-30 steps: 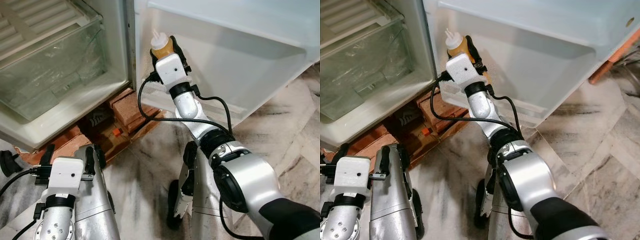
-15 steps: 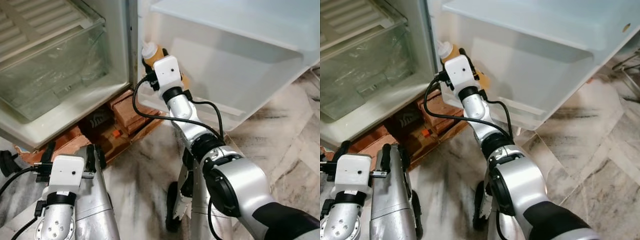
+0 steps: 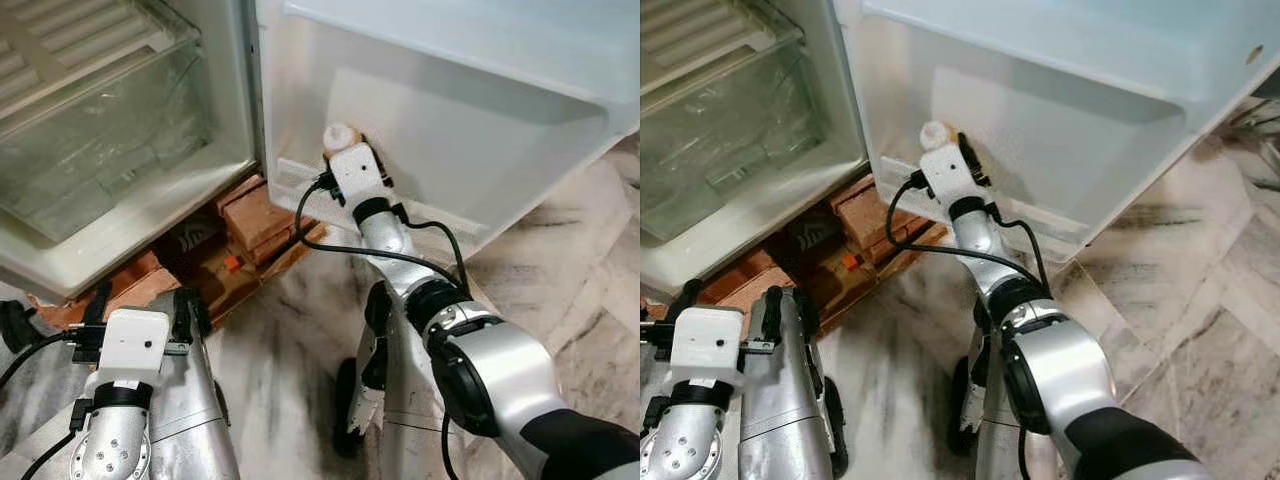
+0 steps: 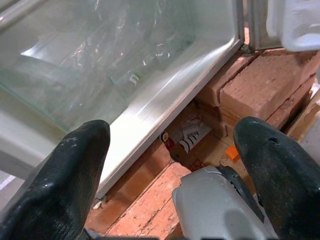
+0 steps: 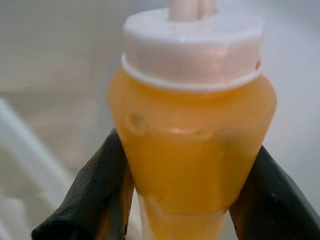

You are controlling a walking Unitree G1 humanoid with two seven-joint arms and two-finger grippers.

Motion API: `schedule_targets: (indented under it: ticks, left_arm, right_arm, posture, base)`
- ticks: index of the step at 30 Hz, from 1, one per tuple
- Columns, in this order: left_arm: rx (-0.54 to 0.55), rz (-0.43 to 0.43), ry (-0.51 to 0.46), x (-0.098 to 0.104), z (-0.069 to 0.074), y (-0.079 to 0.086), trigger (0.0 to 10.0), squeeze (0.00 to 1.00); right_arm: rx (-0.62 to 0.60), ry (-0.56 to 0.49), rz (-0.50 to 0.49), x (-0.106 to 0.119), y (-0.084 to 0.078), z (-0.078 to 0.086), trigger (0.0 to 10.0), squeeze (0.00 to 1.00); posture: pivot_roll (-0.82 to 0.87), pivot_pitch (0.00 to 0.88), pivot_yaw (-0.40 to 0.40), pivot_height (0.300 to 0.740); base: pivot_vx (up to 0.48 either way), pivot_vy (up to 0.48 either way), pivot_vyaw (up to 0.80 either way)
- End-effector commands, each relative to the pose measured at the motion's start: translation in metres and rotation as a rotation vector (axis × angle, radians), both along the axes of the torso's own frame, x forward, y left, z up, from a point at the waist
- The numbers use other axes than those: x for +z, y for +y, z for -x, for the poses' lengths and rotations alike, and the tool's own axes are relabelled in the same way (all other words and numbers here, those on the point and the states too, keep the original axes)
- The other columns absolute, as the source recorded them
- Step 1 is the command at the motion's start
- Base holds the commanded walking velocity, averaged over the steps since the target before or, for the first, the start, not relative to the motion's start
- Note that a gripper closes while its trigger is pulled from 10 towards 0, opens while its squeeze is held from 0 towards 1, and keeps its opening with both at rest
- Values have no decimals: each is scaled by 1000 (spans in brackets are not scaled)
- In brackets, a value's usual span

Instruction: Restocking fridge

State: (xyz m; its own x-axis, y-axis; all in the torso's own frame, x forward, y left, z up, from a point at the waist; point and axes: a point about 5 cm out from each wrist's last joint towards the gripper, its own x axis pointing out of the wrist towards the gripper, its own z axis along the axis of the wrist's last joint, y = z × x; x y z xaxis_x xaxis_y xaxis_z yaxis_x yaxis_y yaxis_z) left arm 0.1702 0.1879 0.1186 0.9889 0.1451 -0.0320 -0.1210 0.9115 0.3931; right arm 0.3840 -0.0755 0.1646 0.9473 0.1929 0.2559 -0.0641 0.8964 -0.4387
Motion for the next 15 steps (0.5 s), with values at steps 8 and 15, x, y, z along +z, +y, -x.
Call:
schedule_targets:
  ticks: [8,15]
  left_arm:
    - [-11,-4,30,-5,-1,0,10000,0]
    - [-12,-4,25,-4,-3,1,10000,0]
  right_arm:
    - [-58,79,40,-12,-16,-2,10000,0]
    - [-18,276,-90,-36,-10,3,10000,1000]
  posture:
    - [416,282,-92,421]
    - [421,275,-95,421]
  base:
    - [0,0,0]
    - [0,0,0]
